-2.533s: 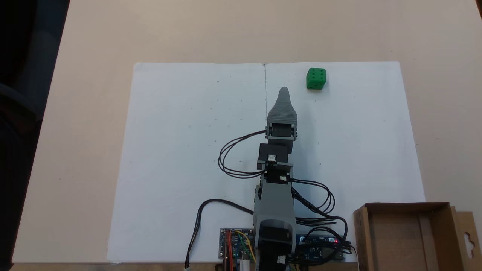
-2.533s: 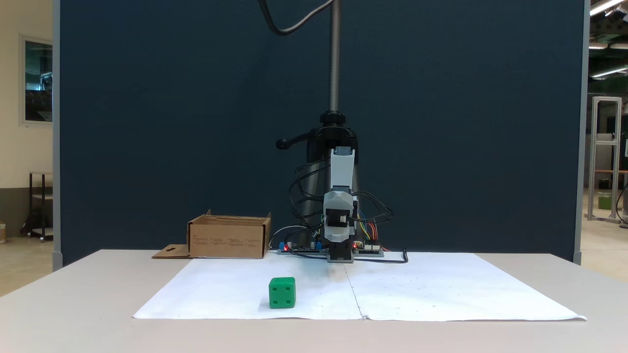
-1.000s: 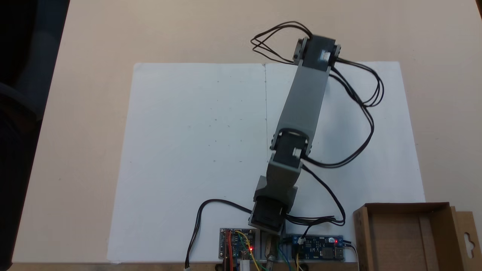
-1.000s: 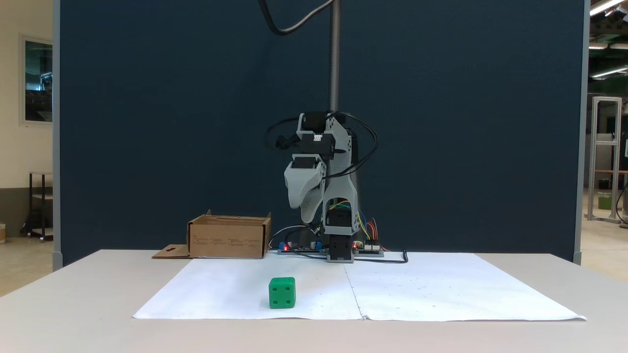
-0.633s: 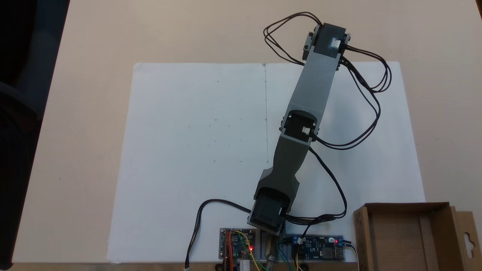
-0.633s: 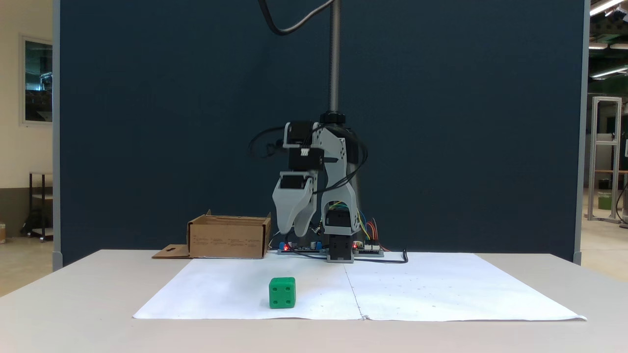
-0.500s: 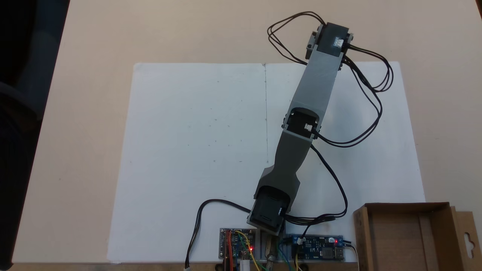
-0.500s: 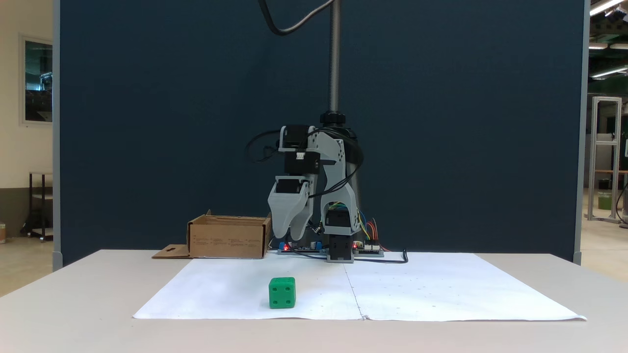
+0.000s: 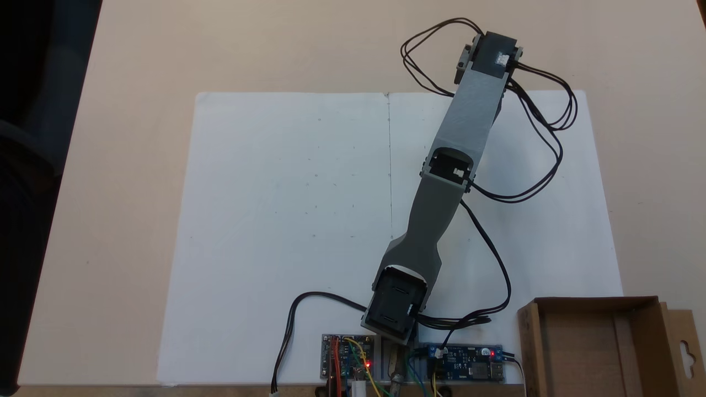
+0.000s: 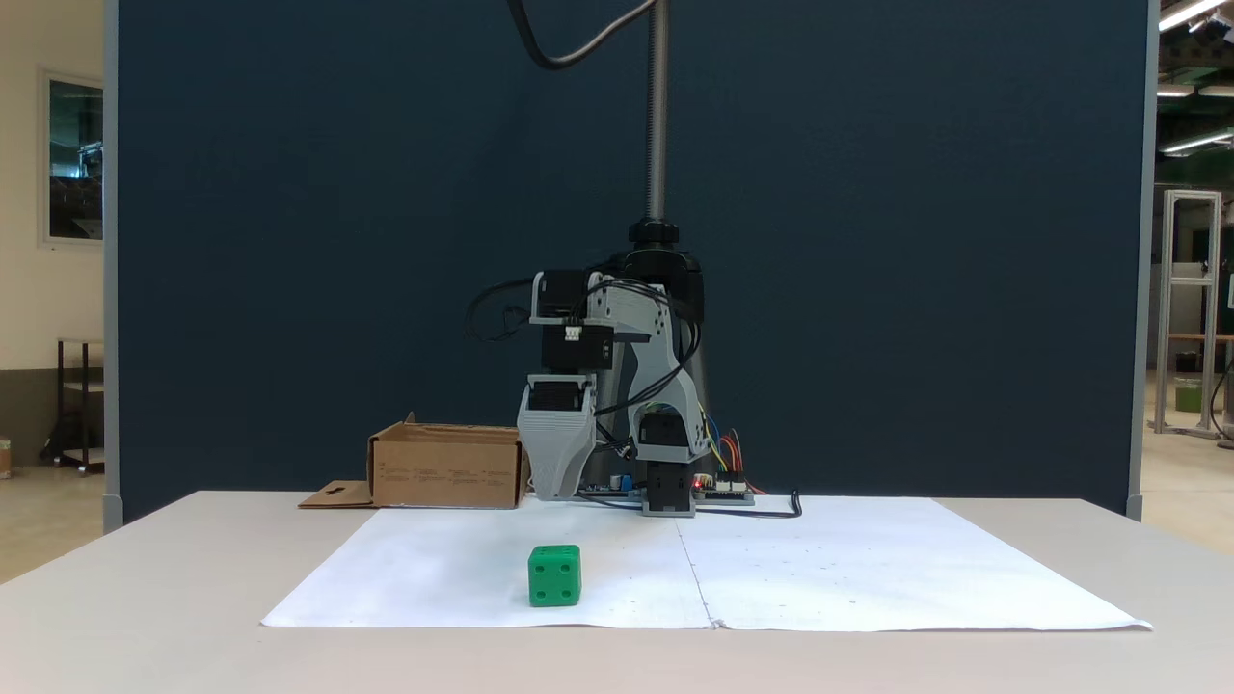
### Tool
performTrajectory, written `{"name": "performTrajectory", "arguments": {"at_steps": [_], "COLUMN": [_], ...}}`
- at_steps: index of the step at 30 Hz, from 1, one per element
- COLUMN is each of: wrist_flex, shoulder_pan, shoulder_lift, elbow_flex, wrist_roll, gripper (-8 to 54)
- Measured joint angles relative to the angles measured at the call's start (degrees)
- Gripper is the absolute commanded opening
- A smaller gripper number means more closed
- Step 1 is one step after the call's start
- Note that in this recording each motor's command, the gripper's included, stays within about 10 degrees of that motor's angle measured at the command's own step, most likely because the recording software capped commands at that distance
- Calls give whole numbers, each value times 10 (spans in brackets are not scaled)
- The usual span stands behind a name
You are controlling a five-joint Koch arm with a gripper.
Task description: Grasp a green dice and put it in the bin.
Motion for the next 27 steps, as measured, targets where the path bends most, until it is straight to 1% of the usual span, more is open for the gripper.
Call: {"name": "performTrajectory", "arguments": {"at_steps": [15,27], "wrist_flex": [0,-17], "shoulder_pan": [1,-16], "shoulder_lift": [-47,-81], "elbow_flex": [-48,-48], "wrist_roll": [-15,-34], "gripper": [424,424]}}
